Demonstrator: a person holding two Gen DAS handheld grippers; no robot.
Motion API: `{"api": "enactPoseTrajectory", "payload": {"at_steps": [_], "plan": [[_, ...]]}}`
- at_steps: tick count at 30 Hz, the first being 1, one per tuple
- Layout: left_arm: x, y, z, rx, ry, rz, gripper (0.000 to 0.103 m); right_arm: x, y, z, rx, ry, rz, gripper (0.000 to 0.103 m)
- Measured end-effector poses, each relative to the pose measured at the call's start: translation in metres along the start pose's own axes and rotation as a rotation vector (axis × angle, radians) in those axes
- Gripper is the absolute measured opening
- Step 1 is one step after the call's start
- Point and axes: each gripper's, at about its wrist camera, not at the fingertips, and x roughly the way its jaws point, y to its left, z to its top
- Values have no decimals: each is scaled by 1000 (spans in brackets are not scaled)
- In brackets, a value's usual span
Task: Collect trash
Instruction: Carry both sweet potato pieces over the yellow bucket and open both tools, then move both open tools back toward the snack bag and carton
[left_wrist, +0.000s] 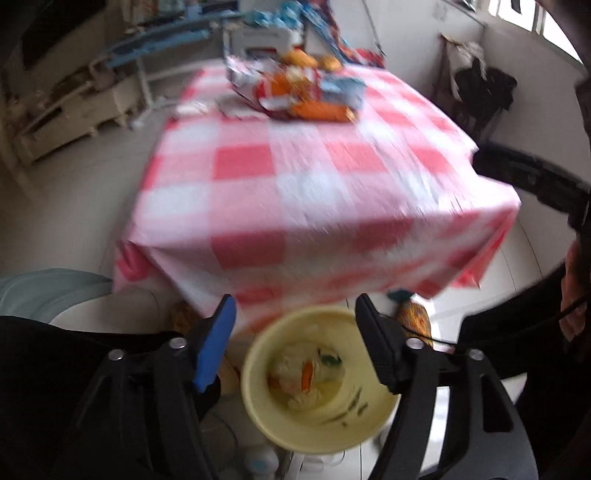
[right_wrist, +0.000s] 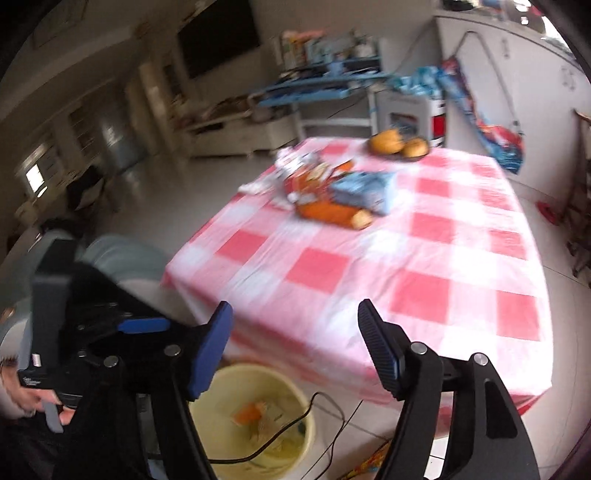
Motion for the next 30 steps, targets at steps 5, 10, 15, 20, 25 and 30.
{"api": "enactPoseTrajectory", "payload": {"at_steps": [5,10,15,20,25,30], "plan": [[-12,19,9,-94,-103,76,73,-5,2,-2,-22,-44,-63,68],[-27,31,15,-140,-194,128,75,-6,7,-6,-72,-65,-106,68],[-36,30,21,-144,-264,157,75,-4,14,-8,-125,-64,-119,68],[-46,31,22,-150,-318,183,77,1,24,-11,-189,-51,-134,68],[-51,32,23,-160,-352,198,80,2,34,-15,-251,-47,-142,69],[-53,30,24,-152,-367,207,80,1,38,-16,-280,-48,-136,70]]}}
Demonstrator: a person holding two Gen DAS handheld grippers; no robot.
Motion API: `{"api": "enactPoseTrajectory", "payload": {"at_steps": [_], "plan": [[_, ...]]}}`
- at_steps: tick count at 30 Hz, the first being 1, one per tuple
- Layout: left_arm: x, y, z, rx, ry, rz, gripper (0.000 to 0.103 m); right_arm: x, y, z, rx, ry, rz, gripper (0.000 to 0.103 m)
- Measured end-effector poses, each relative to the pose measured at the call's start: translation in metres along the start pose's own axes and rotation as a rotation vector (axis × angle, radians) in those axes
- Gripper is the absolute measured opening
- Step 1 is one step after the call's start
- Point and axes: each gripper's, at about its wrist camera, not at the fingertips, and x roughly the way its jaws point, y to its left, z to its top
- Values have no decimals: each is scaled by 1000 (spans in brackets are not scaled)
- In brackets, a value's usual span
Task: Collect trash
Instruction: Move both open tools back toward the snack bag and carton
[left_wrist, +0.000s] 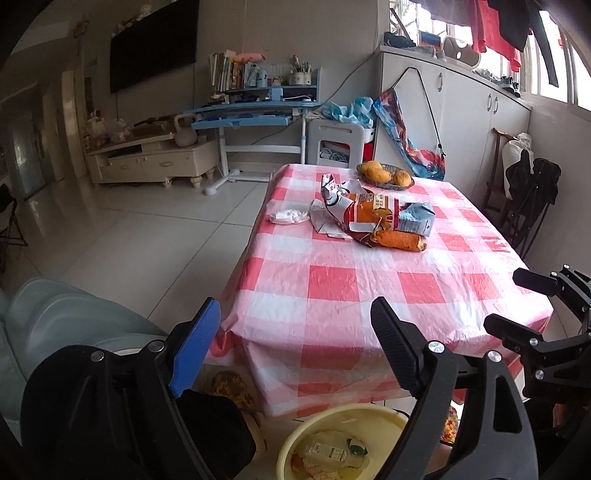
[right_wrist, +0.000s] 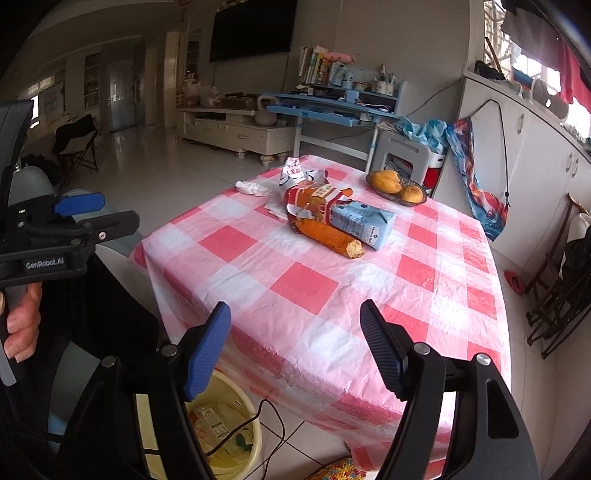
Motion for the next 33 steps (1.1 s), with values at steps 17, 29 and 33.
{"api": "enactPoseTrajectory", "payload": {"at_steps": [17,29,33], "plan": [[21,6,88,92,-54,-47,86,20,-2,33,-95,20,94,76],[124,7,117,56,103,0,86,87,-25,72,-160,69,124,76],[152,8,122,57,166,19,86,104,-29,77,-161,86,143,76]]}}
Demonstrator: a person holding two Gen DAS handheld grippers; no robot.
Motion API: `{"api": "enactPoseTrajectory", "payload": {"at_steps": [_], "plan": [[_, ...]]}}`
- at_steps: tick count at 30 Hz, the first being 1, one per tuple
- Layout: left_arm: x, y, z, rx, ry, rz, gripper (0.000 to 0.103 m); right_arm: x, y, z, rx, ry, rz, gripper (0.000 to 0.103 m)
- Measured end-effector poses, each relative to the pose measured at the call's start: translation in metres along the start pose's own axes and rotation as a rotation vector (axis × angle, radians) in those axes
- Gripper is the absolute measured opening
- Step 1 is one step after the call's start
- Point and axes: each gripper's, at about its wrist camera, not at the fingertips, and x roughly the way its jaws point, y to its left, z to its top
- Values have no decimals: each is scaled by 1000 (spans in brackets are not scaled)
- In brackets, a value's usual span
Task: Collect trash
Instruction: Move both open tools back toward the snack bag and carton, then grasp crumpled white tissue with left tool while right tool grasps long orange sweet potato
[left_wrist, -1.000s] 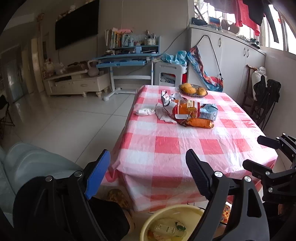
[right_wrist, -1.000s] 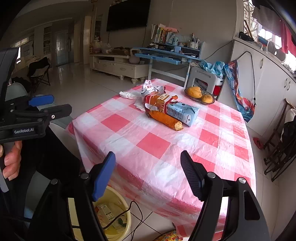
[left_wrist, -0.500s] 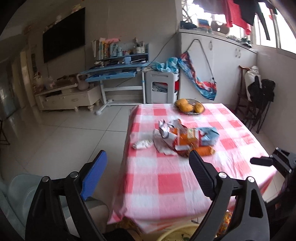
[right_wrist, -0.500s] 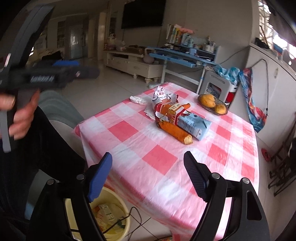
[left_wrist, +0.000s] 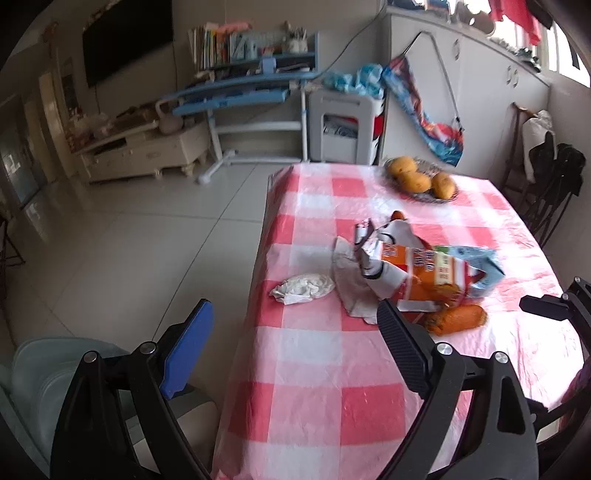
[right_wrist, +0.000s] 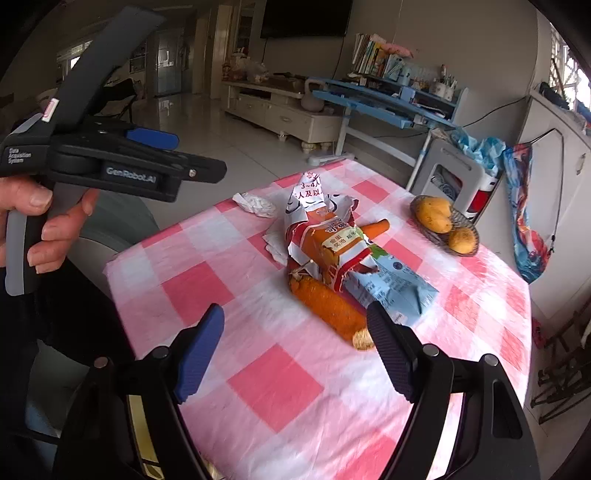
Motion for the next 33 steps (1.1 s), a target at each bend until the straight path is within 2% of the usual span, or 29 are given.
{"api": "enactPoseTrajectory", "payload": {"at_steps": [7,11,17,25,28,30,33], "plan": [[38,-2,15,42,87,24,86,16,-11,3,13,18,28,76],[52,-8,14,69,143,-4,86,23,-15,2,16,32,35,76],[62,-5,18,77,167,-20,86,30,-19,1,12,64,38,76],[77,25,26,39,230,-28,86,30,-37,-6,57,110,139,76],[83,27,27,42,243,-36,86,30,-33,-4,55,92,167,76],[85,23,26,54,250,-49,86,31,-31,0,59,81,195,76],[88,12,22,106,258,-46,86,39,-27,3,47,89,187,76]]}}
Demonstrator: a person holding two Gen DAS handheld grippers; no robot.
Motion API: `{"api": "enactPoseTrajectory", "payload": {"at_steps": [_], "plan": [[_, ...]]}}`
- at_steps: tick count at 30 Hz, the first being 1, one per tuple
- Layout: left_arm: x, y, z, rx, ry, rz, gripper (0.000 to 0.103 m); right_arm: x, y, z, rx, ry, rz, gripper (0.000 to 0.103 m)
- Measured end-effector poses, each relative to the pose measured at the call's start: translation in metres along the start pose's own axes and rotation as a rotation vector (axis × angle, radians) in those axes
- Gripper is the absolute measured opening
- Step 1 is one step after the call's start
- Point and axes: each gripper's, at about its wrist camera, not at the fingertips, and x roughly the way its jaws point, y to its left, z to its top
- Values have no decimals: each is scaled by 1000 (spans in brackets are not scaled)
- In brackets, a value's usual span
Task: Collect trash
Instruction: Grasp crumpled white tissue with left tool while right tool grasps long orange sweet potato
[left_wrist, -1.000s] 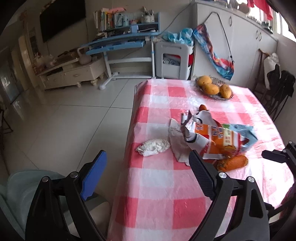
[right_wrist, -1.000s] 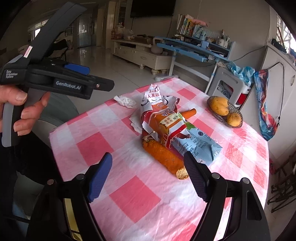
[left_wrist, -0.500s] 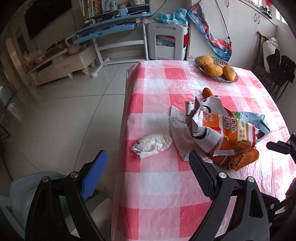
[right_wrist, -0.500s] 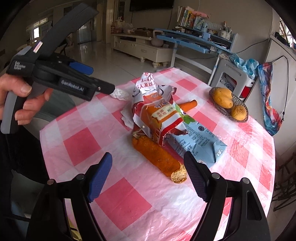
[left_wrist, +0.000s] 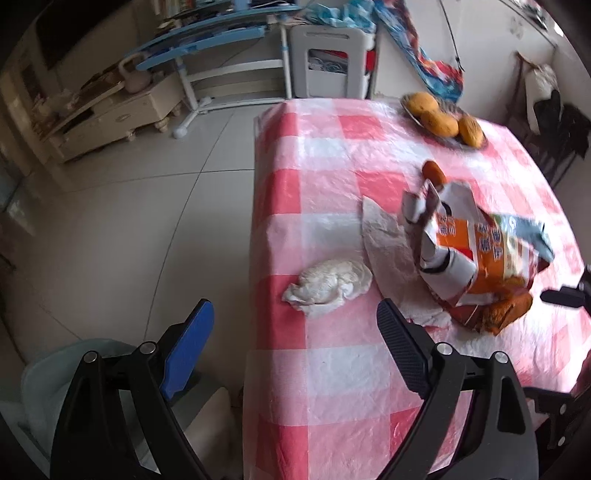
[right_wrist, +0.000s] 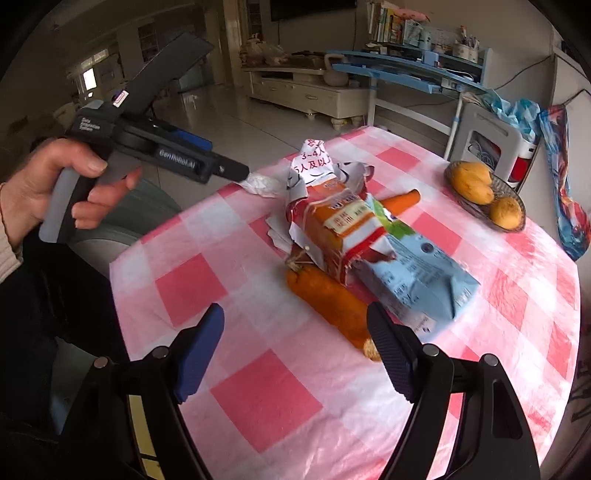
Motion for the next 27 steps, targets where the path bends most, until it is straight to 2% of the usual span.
{"api": "enactPoseTrajectory", "payload": {"at_steps": [4,11,16,22,25,27], "plan": [[6,-8,-2,39,19,-5,86,13,2,2,-18,24,-46,76],[16,-2,-1,37,46,-1,86,31,-3,-3,-41,96,-103,74],[16,-4,2,46,22,4,86,30,-6,-5,-46,101,-110,67],[25,-18,3,123,28,58,86,33,-9,-3,-37,88,-122,67],[28,-18,5,125,28,64,86,34,-10,0,-41,84,-118,67],[31,-18,7,120,31,62,82,35,-11,1,-41,80,-113,64]]}}
